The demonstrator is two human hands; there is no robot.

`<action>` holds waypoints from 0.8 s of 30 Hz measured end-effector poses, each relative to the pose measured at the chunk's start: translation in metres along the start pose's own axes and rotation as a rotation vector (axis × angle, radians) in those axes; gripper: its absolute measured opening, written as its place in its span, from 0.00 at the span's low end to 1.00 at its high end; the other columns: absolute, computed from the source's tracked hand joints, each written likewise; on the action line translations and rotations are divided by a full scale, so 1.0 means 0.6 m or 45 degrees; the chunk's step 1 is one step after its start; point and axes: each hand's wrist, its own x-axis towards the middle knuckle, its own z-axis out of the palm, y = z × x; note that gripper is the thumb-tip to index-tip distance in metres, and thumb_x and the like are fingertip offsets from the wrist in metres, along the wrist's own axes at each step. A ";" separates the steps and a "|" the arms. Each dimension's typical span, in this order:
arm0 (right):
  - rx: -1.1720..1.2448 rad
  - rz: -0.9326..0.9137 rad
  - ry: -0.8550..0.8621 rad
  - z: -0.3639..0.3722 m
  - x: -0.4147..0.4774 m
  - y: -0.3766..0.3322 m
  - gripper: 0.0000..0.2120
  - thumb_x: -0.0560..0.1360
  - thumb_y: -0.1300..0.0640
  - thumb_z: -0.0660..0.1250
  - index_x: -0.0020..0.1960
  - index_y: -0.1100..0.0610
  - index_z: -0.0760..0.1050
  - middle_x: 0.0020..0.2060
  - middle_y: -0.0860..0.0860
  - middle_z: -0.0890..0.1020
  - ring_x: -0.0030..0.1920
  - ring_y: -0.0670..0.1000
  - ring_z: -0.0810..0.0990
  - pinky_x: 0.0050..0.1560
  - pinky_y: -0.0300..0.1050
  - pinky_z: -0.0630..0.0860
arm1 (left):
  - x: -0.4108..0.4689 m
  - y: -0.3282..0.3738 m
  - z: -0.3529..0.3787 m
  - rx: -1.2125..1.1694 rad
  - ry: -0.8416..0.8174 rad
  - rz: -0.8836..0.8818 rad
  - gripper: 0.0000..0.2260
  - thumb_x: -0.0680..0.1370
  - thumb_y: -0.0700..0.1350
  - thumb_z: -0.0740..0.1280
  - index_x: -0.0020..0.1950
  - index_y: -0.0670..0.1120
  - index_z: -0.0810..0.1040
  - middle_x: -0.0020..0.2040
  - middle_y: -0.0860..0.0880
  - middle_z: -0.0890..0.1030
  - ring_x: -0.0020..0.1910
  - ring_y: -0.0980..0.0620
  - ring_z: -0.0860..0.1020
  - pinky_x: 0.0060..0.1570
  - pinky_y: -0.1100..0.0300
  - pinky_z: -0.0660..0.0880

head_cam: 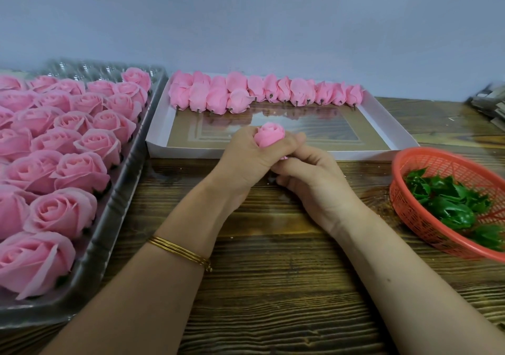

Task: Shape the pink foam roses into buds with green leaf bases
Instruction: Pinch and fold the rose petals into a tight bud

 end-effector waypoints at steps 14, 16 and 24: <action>0.080 -0.032 0.009 0.000 0.001 0.004 0.12 0.68 0.70 0.71 0.52 0.65 0.80 0.33 0.50 0.80 0.36 0.47 0.76 0.45 0.41 0.73 | 0.000 -0.001 -0.002 -0.011 0.071 -0.053 0.18 0.71 0.46 0.73 0.46 0.31 0.79 0.39 0.42 0.80 0.41 0.45 0.78 0.47 0.47 0.72; 0.118 -0.008 -0.015 -0.001 0.002 0.002 0.13 0.66 0.67 0.72 0.50 0.64 0.80 0.35 0.55 0.78 0.38 0.52 0.73 0.48 0.46 0.69 | 0.001 -0.001 -0.005 0.024 0.030 -0.062 0.13 0.71 0.46 0.72 0.44 0.36 0.82 0.39 0.44 0.81 0.40 0.47 0.78 0.43 0.50 0.73; 0.167 0.092 0.005 -0.006 0.003 -0.008 0.13 0.70 0.68 0.62 0.50 0.59 0.80 0.35 0.49 0.79 0.39 0.46 0.75 0.39 0.37 0.72 | -0.002 -0.001 0.000 0.136 0.096 0.023 0.07 0.77 0.42 0.71 0.43 0.39 0.81 0.38 0.44 0.80 0.39 0.49 0.77 0.42 0.51 0.72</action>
